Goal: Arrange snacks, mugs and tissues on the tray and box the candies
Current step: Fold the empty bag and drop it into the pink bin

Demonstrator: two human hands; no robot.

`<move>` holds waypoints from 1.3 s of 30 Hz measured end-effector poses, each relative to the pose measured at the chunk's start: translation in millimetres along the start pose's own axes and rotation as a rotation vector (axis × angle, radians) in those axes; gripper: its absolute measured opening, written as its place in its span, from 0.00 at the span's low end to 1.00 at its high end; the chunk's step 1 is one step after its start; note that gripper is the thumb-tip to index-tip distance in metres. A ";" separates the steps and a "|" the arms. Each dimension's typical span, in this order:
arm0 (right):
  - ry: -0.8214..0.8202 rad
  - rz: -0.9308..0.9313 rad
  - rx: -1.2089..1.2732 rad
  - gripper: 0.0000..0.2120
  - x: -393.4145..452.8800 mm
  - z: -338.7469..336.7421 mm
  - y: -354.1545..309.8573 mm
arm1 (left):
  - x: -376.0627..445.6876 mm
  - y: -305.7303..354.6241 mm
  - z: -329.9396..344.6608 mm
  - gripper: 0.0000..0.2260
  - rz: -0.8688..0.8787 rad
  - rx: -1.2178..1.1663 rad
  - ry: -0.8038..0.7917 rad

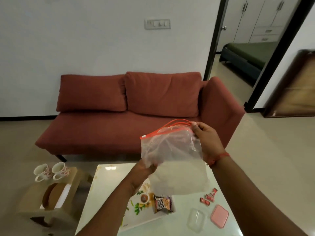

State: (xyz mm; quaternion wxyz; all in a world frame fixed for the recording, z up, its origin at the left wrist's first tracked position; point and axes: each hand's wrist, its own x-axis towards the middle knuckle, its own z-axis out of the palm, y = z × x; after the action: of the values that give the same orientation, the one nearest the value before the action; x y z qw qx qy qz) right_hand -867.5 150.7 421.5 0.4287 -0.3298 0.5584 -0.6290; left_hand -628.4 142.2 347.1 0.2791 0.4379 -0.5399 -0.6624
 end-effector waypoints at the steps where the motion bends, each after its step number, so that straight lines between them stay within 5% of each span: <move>1: 0.010 0.019 0.064 0.11 -2.1 3.0 -4.9 | 2.7 7.3 2.6 0.23 0.017 -0.032 0.044; 4: -0.039 0.042 0.198 0.16 -13.2 7.4 -10.7 | 8.5 26.6 2.9 0.12 0.042 -0.122 0.259; 8: -0.203 0.113 -0.092 0.37 -35.5 8.0 4.8 | 3.3 49.4 -8.1 0.12 0.168 -0.179 0.375; 11: -0.346 0.136 -0.071 0.24 -50.1 25.1 15.1 | -5.1 59.2 -18.7 0.20 0.231 -0.091 0.377; 14: -0.163 0.009 -0.006 0.14 -53.0 35.3 18.4 | -11.9 64.0 -34.0 0.30 0.283 0.078 0.458; 19: 0.076 -0.105 -0.003 0.13 -54.3 39.9 15.5 | -16.8 75.3 -55.8 0.09 0.324 0.141 0.583; 24: 0.054 -0.192 -0.125 0.29 -57.3 46.9 -2.4 | -24.2 84.1 -67.7 0.10 0.400 0.200 0.514; 32: -0.073 -0.382 -0.603 0.14 -55.9 48.6 -46.2 | -34.5 113.1 -77.6 0.14 0.471 0.204 0.326; 36: -0.320 -0.271 -0.892 0.38 -59.8 46.5 -68.4 | -34.7 118.7 -88.8 0.14 0.386 0.223 0.172; 39: -0.311 -0.342 -1.138 0.31 -56.7 44.4 -74.9 | -30.8 126.5 -90.9 0.16 0.403 0.489 0.255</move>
State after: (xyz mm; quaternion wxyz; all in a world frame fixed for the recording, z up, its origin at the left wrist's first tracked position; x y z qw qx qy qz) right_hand -817.1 184.2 505.9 0.1549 -0.6798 0.6767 -0.2365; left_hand -547.1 92.3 474.1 0.3566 0.4558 -0.7191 -0.3848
